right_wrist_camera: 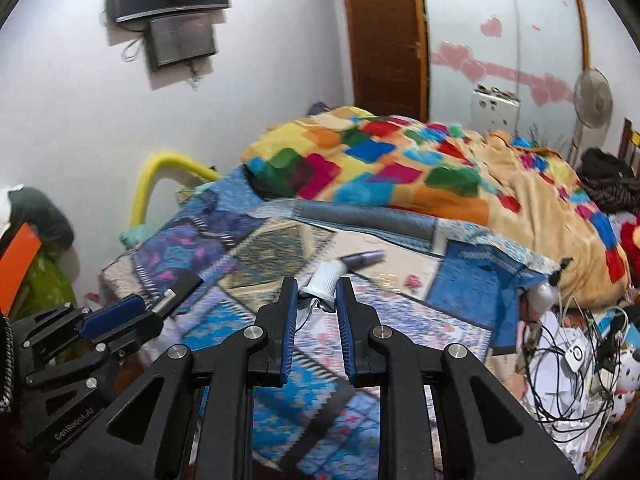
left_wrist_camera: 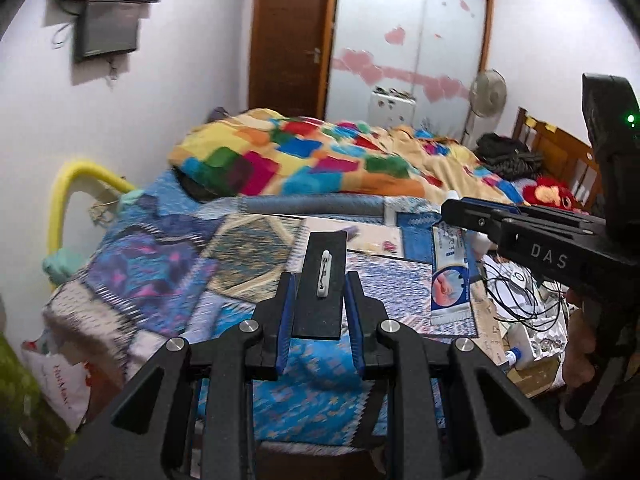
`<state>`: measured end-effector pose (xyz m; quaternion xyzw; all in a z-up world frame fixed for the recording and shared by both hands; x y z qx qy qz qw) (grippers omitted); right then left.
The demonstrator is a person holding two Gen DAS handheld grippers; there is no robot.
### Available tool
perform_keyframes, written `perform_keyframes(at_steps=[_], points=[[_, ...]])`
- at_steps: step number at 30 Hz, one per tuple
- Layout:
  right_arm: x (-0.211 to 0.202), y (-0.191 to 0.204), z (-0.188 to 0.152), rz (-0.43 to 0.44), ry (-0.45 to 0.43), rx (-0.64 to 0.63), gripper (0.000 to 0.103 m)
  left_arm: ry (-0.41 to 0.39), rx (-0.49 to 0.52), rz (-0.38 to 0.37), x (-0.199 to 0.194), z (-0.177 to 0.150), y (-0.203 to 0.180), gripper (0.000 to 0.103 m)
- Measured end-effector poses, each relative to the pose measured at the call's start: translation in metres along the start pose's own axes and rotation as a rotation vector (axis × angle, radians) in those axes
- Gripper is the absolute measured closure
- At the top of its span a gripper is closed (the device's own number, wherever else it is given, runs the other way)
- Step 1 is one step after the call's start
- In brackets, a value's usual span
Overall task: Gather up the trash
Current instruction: 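Carry the tube with the right tool while the left tool carries the black clip to the bin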
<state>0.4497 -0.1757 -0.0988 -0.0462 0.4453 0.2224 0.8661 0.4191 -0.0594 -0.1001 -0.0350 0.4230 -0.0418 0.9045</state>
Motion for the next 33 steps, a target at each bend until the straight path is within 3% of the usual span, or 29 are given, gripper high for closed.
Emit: perform_keyframes(at_steps=[6, 15, 25, 33], points=[[-0.004, 0.072, -0.011, 0.055, 0.011, -0.089, 0.085, -0.028, -0.064, 0.071, -0.054, -0.039, 0.060, 0.079], [0.003, 0.177, -0.035, 0.139, 0.045, -0.212, 0.085, -0.016, -0.158, 0.150, -0.101, -0.102, 0.134, 0.079], [0.036, 0.261, -0.079, 0.174, 0.134, -0.321, 0.085, 0.082, -0.249, 0.163, -0.093, -0.174, 0.188, 0.079], [0.084, 0.294, -0.120, 0.168, 0.260, -0.365, 0.085, 0.196, -0.345, 0.152, -0.059, -0.235, 0.221, 0.079]])
Point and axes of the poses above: each gripper's, at about its wrist camera, not at the fingertips, and x roughly the way its jaws point, y to its left, z to its top, the point moved 9 cm from there along x, roughly the way its jaws point, and after that the axes turned 14 degrees about y, right-handed, at the moved point
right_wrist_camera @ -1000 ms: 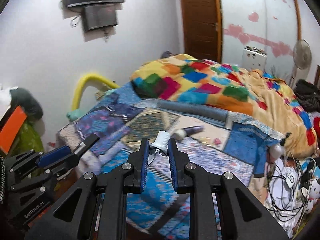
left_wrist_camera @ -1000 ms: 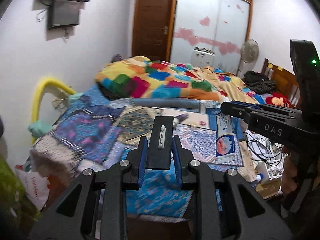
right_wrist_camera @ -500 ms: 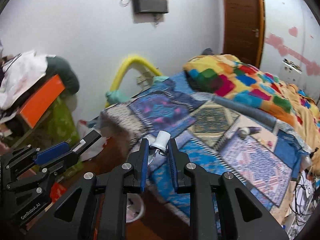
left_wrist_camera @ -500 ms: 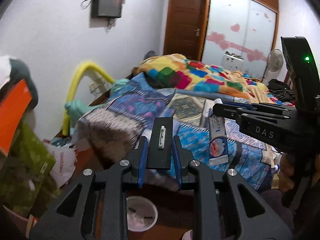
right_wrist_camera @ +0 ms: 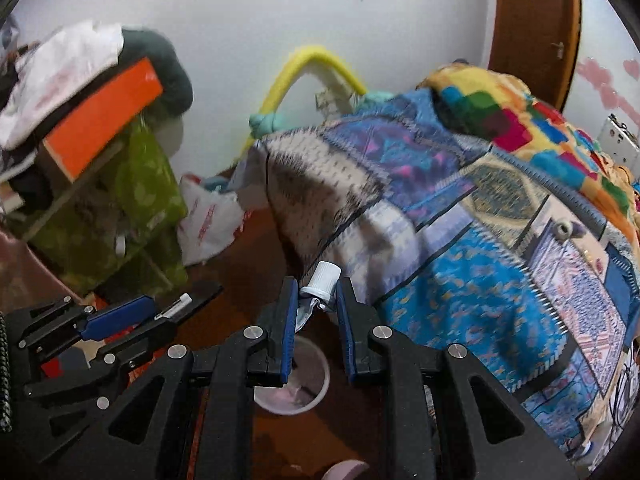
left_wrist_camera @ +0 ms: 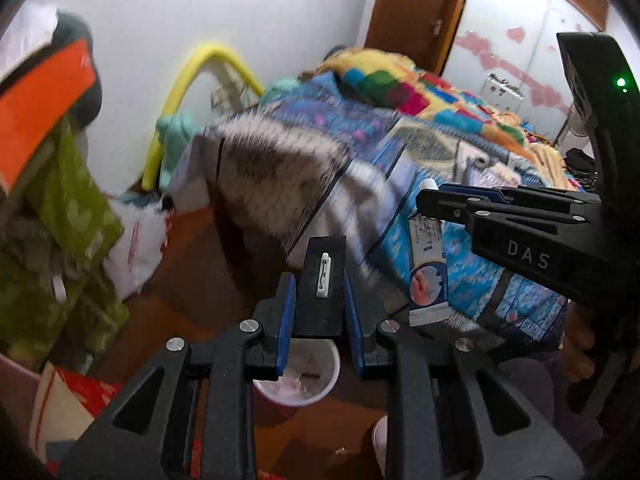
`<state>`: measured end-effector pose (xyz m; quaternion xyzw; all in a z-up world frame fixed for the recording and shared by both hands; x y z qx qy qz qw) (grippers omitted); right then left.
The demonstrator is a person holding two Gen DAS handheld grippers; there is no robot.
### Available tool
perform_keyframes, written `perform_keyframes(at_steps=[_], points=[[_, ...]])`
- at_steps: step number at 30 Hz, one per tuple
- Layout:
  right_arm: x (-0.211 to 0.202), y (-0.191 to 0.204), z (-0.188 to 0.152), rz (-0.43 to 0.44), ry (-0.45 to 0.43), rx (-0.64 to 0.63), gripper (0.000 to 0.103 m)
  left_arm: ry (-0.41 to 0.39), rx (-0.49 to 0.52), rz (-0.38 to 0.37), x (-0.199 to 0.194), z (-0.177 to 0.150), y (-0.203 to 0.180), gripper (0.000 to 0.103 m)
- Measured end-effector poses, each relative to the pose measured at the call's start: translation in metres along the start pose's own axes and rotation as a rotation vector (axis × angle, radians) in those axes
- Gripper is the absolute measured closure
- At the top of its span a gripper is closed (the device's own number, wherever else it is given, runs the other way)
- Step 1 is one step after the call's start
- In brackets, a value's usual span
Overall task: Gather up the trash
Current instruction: 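Carry the tube with the right tool while the left tool carries the black clip to the bin, then open the right tool over the bin while the left tool opens, dropping the clip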
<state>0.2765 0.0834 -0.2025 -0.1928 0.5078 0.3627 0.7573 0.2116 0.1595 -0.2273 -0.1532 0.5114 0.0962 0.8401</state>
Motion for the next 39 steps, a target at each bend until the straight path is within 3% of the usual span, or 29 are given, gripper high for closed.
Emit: perform_keyframes(at_steps=[12, 17, 19, 20, 22, 33, 39], points=[[0.089, 0.026, -0.028, -0.017, 0.202, -0.050, 0.085, 0.177, -0.135, -0.025, 0.070, -0.046, 0.044, 0.079], [0.115, 0.033, -0.032, 0.039, 0.293, -0.036, 0.085, 0.213, -0.200, -0.044, 0.088, -0.052, 0.052, 0.079], [0.123, 0.035, -0.033, 0.080, 0.337, -0.023, 0.081, 0.226, -0.217, -0.055, 0.095, -0.053, 0.053, 0.079], [0.126, 0.035, -0.034, 0.091, 0.351, -0.015, 0.073, 0.231, -0.219, -0.056, 0.097, -0.053, 0.053, 0.080], [0.126, 0.033, -0.033, 0.099, 0.350, 0.008, 0.067, 0.240, -0.216, -0.053, 0.101, -0.052, 0.053, 0.079], [0.103, 0.008, -0.037, 0.087, 0.311, 0.028, 0.066, 0.281, -0.195, -0.010, 0.121, -0.040, 0.044, 0.079], [0.081, -0.001, -0.044, 0.088, 0.282, 0.031, 0.066, 0.243, -0.120, 0.029, 0.098, -0.032, 0.027, 0.079]])
Point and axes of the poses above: each gripper's, at about its wrist camera, not at the fingertips, and x roughly the way its jaws point, y to its left, z to its top, the point moved 9 cm from there along x, roughly the way its jaws point, and after that the axes turned 14 degrees about y, right-handed, at the moved point
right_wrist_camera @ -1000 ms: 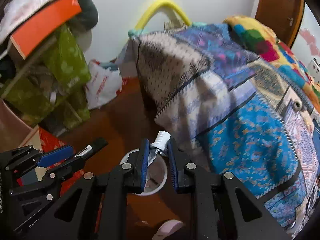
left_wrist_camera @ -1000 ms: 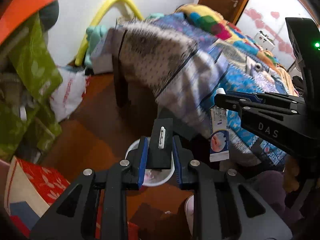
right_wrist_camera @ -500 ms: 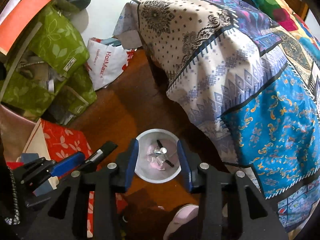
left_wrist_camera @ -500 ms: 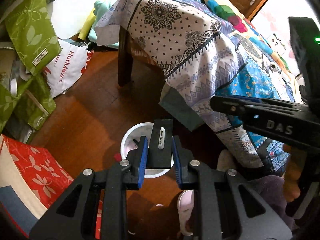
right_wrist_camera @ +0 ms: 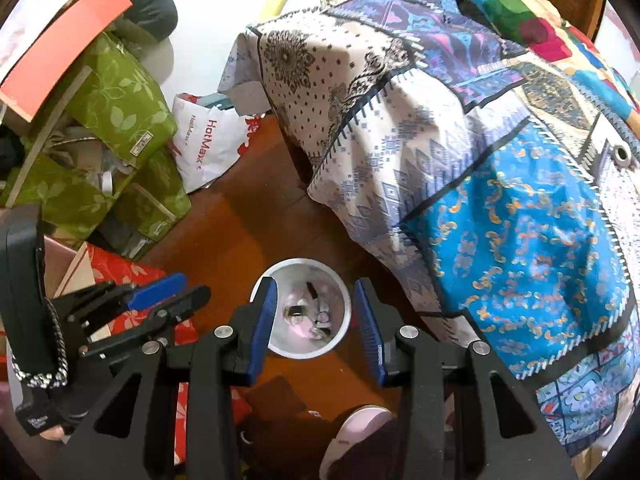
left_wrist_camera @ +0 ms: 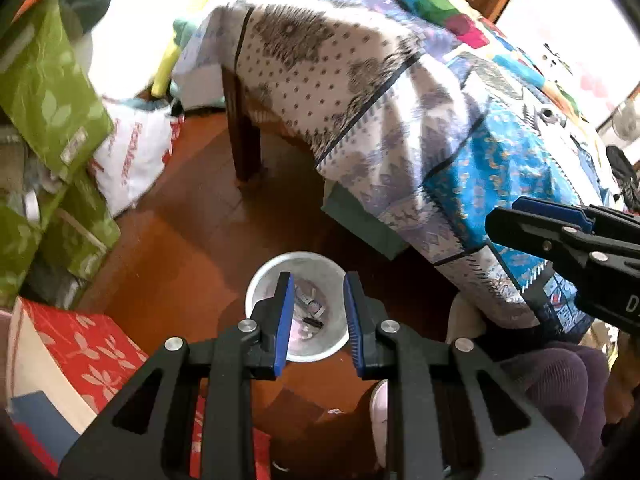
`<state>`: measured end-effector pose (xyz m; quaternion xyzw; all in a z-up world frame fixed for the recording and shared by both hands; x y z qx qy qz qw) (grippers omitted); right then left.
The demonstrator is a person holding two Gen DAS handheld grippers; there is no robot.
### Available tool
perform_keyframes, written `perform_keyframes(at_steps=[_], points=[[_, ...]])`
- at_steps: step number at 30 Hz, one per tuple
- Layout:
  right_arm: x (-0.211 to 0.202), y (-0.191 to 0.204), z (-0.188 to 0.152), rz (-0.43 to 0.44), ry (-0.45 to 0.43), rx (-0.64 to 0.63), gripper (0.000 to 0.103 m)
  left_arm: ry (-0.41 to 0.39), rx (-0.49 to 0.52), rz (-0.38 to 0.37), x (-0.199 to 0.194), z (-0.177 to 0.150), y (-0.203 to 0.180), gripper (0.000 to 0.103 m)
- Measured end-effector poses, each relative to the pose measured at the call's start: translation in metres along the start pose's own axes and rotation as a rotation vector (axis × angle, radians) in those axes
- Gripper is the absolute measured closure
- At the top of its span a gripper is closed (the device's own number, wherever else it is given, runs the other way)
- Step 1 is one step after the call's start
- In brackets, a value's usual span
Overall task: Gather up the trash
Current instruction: 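Open the right tool over the bin while the left tool opens, dropping the clip, then move both open tools back over the items on the bed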
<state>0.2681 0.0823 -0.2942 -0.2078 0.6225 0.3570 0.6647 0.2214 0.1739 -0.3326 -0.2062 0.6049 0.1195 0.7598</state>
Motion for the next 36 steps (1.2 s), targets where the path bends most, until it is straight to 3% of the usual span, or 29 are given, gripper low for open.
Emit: perform_keyframes(at_steps=[7, 15, 19, 22, 23, 27, 31, 36], points=[[-0.045, -0.008, -0.014, -0.017, -0.104, -0.004, 0.066, -0.126, 0.066, 0.037, -0.060, 0.001, -0.027, 0.079], [-0.124, -0.023, -0.033, -0.020, -0.292, 0.012, 0.066, -0.293, 0.124, 0.054, -0.137, -0.002, -0.069, 0.077], [-0.163, -0.034, -0.047, -0.040, -0.391, 0.014, 0.066, -0.376, 0.140, 0.074, -0.172, -0.004, -0.091, 0.050], [-0.190, -0.043, -0.059, -0.068, -0.463, 0.016, 0.066, -0.431, 0.162, 0.077, -0.194, -0.006, -0.112, 0.044], [-0.196, -0.045, -0.062, -0.075, -0.479, 0.017, 0.065, -0.443, 0.170, 0.080, -0.200, -0.006, -0.118, 0.040], [-0.233, -0.065, -0.079, -0.123, -0.579, 0.045, 0.037, -0.507, 0.187, 0.063, -0.223, -0.005, -0.150, 0.032], [-0.261, -0.085, -0.094, -0.165, -0.649, 0.068, 0.035, -0.537, 0.213, 0.011, -0.235, 0.000, -0.186, 0.030], [-0.284, -0.117, -0.110, -0.204, -0.693, 0.111, 0.035, -0.567, 0.287, 0.021, -0.240, 0.007, -0.231, 0.030]])
Point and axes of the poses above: each gripper's, at about its wrist camera, not at the fingertips, and x roughly the way its jaws point, y to its left, z to its top, the point moved 9 cm from there along x, roughly the way its jaws point, and after that the axes turned 14 degrees about y, right-handed, at the moved point
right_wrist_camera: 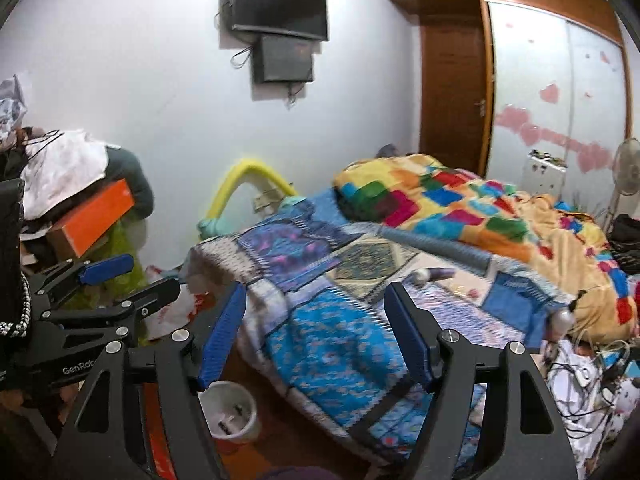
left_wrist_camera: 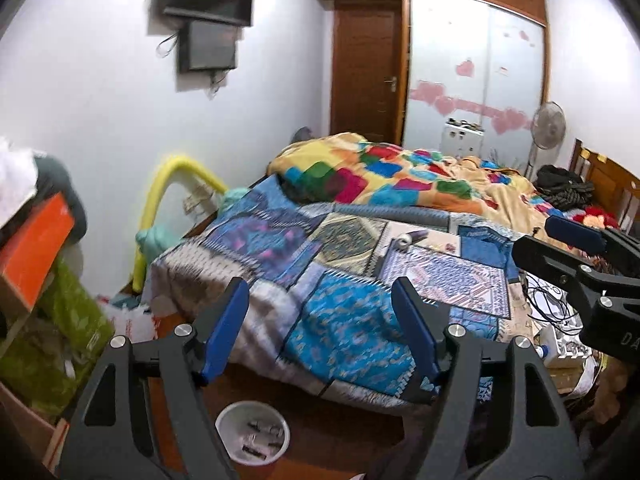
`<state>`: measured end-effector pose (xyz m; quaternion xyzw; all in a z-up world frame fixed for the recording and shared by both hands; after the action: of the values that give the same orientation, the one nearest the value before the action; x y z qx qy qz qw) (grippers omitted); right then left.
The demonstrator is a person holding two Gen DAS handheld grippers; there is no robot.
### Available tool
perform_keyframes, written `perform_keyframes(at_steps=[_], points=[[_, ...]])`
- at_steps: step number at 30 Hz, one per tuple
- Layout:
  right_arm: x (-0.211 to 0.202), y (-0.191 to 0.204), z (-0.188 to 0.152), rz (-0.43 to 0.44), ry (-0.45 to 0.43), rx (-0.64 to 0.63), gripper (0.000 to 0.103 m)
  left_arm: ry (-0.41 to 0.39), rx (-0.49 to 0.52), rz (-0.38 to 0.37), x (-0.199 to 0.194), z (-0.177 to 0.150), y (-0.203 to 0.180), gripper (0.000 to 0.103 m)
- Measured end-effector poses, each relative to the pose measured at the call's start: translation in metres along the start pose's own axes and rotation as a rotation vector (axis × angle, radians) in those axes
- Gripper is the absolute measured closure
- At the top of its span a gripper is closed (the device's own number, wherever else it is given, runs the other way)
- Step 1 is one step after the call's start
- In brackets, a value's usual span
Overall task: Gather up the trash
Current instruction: 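Move both open tools back over the items on the bed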
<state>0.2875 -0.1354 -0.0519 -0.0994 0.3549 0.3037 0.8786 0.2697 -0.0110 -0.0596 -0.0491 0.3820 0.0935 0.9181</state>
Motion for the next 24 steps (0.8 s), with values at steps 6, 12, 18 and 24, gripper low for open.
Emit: perform_keyframes(at_steps=[6, 12, 18, 24], points=[[-0.012, -0.046, 0.003, -0.077, -0.031, 0.040, 0.035, -0.010, 0.076, -0.048, 0.017, 0.023, -0.056, 0.029], [-0.012, -0.090, 0.002, -0.132, -0.026, 0.096, 0.035, 0.007, 0.140, -0.103, 0.043, 0.040, -0.103, 0.029], [0.000, -0.134, 0.001, -0.175, -0.001, 0.152, 0.035, 0.034, 0.185, -0.149, 0.079, 0.058, -0.139, 0.029], [0.031, -0.182, -0.008, -0.206, 0.050, 0.225, 0.035, 0.085, 0.216, -0.185, 0.137, 0.072, -0.169, 0.029]])
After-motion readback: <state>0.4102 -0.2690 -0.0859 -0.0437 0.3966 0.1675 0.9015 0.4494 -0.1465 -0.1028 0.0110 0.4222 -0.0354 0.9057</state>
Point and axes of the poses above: each gripper's, at about its wrist camera, not at the fingertips, and x roughly the way its jaws point, y to its left, z to its top, the point moved 9 cm from there along x, roughly the way its jaws point, and after that the axes turned 14 degrees about y, right-handed, at the moved point
